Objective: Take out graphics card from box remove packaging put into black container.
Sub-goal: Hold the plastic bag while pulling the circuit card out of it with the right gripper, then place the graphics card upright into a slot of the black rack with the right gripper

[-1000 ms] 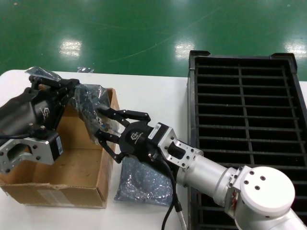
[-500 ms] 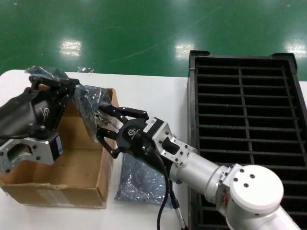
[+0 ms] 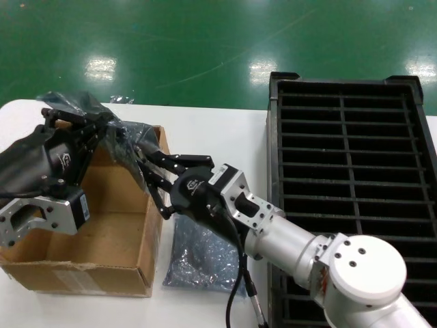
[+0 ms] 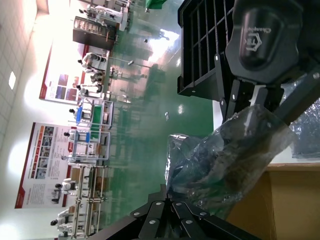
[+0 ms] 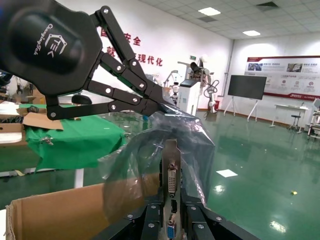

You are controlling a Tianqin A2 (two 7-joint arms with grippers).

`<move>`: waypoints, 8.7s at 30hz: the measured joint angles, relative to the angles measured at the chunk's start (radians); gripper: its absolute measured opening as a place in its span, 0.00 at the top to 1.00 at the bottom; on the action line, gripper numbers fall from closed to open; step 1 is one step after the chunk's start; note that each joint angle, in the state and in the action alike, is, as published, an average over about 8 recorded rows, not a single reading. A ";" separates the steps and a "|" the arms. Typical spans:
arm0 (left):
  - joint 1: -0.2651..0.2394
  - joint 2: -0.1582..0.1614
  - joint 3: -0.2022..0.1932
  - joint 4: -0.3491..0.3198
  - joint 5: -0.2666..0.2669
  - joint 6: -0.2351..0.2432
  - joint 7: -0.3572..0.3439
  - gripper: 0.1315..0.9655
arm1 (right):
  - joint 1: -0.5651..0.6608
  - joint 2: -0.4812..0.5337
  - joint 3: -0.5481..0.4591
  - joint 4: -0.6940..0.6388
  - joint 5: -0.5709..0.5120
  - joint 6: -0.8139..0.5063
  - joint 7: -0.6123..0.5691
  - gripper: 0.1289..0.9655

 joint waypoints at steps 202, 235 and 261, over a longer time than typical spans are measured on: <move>0.000 0.000 0.000 0.000 0.000 0.000 0.000 0.99 | 0.237 0.839 0.111 0.230 0.030 -1.111 0.385 0.94; 0.000 0.000 0.000 0.000 0.000 0.000 0.000 0.99 | 0.283 0.841 0.084 0.158 -0.022 -1.112 0.354 0.94; 0.000 0.000 0.000 0.000 0.000 0.000 0.000 0.99 | 0.309 0.773 0.056 0.114 -0.077 -1.108 0.332 0.94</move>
